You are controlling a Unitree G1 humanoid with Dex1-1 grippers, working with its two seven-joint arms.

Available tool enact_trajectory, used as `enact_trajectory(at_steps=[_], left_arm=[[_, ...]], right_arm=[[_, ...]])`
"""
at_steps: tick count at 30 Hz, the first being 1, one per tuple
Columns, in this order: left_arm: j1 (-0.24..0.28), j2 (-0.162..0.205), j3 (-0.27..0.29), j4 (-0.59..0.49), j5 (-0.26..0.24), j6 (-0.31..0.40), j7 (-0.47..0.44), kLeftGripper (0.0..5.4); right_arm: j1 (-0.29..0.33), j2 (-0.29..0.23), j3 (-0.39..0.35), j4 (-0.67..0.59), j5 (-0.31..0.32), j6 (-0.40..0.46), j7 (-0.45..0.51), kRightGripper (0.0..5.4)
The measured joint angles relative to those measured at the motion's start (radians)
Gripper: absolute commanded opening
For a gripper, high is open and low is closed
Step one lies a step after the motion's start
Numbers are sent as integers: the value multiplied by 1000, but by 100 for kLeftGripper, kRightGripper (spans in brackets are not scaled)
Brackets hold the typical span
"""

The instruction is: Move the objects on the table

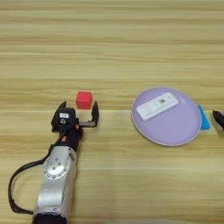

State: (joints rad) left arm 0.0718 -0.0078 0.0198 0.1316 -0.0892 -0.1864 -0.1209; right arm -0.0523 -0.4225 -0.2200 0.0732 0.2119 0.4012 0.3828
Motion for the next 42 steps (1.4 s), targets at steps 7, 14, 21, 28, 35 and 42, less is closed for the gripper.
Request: enact_trajectory(at_steps=[7, 14, 21, 28, 35, 42], left_arm=[[-1, 0, 0, 0, 0, 0, 0, 540], [-1, -1, 0, 0, 0, 0, 0, 540], [-2, 0, 0, 1, 0, 0, 0, 540], [-4, 0, 2, 6, 1, -5, 0, 540], [-4, -1, 1, 6, 1, -6, 0, 540], [-4, -3, 1, 6, 1, -6, 0, 540]], right_arm=[[0, 1, -1, -14, 4, 0, -1, 425], [1, 11, -1, -72, 16, 0, 0, 506], [2, 30, 40, -162, 18, -20, 4, 537], [4, 32, 134, -223, -36, -23, 3, 537], [11, 34, 217, -259, -85, -37, 4, 537], [11, 48, 301, -275, -112, -41, 19, 537]])
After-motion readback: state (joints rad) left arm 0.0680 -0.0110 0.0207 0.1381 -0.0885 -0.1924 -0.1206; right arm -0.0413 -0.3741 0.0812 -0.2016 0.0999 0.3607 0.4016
